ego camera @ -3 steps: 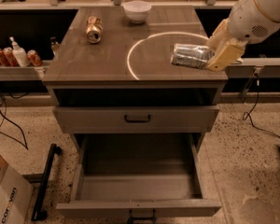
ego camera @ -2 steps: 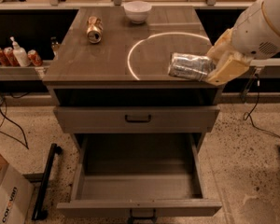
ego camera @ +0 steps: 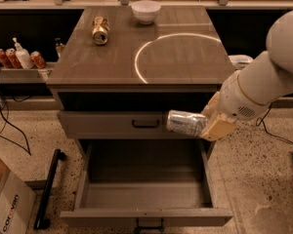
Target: Place redbull can into middle drawer
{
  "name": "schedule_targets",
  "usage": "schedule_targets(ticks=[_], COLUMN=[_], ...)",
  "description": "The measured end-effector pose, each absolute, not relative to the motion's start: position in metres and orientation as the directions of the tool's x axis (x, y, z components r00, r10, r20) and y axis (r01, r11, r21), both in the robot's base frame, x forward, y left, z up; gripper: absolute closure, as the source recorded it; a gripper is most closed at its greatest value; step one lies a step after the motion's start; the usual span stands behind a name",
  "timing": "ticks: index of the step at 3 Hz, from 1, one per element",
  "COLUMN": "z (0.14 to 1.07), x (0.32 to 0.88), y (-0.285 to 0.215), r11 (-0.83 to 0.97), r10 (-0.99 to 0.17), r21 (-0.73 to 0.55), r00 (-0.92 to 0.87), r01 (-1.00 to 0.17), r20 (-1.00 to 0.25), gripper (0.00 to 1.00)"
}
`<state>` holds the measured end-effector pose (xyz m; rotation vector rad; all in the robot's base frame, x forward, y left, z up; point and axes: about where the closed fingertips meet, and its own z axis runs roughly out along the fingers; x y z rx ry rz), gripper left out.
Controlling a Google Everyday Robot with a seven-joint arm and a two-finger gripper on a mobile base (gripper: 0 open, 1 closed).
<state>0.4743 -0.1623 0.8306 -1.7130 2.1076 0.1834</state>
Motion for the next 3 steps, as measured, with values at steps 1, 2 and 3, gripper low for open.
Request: schedule_targets(ticks=[1, 2, 3], z=[0.772, 0.724, 0.72], x=[0.468, 0.474, 0.474], y=[-0.16, -0.16, -0.159], r11=[0.28, 0.343, 0.35], r10=[-0.9, -0.877, -0.873], r21=[-0.065, 0.036, 0.048], r00=[-0.239, -0.334, -0.344], r01=[-0.958, -0.939, -0.936], r20=[-0.364, -0.346, -0.346], gripper=[1.0, 1.0, 1.0])
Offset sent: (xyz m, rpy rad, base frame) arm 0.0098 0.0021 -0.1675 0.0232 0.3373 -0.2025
